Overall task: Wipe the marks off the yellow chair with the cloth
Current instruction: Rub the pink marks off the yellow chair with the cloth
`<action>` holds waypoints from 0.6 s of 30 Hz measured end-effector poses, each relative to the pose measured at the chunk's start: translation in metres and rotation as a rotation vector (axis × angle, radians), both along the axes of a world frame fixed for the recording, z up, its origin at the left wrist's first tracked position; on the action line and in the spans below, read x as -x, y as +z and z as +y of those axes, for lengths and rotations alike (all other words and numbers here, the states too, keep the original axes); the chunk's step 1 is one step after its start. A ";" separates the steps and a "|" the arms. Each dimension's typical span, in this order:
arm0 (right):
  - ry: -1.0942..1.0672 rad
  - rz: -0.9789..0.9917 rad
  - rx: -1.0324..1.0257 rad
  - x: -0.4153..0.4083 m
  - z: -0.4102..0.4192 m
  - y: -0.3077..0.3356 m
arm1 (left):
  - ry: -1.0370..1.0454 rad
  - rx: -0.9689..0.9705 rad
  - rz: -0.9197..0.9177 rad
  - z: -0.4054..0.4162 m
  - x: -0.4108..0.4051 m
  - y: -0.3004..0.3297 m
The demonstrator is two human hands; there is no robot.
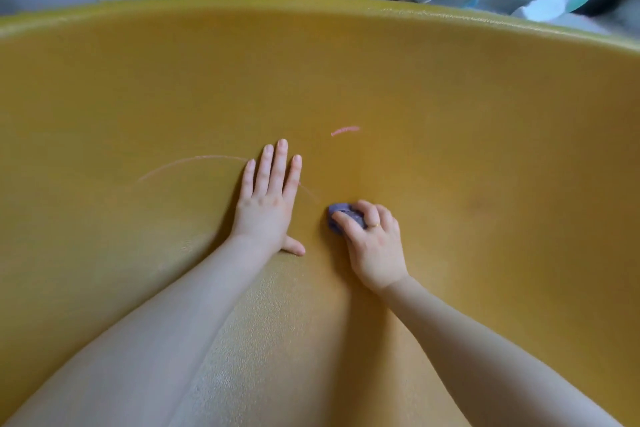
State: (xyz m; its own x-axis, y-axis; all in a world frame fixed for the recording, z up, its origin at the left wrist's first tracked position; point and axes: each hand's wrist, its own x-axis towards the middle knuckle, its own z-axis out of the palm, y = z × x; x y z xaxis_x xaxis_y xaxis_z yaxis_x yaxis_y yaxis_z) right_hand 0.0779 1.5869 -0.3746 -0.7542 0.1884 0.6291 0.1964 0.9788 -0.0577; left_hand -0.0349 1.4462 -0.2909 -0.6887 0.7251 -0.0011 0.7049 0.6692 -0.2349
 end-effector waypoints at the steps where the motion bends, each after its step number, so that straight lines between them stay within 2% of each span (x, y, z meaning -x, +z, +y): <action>1: 0.018 -0.020 0.011 -0.003 -0.002 -0.003 | -0.011 0.011 0.020 0.000 -0.001 0.004; 4: 0.057 -0.037 -0.013 0.005 0.011 0.020 | -0.062 0.071 0.209 -0.003 0.002 0.024; 6: -0.038 0.047 0.016 0.018 0.030 0.055 | -0.042 0.104 0.299 -0.002 0.011 0.042; 10: -0.245 0.299 0.143 0.052 0.070 0.147 | 0.000 0.177 0.339 0.003 0.034 0.069; 12: -0.290 0.359 0.153 0.061 0.076 0.169 | -0.007 0.191 0.319 0.003 0.039 0.072; 15: -0.272 0.365 0.122 0.068 0.070 0.151 | -0.009 0.185 0.288 0.004 0.042 0.069; 18: -0.086 0.229 -0.019 0.061 0.044 0.090 | -0.008 0.168 0.284 0.007 0.045 0.068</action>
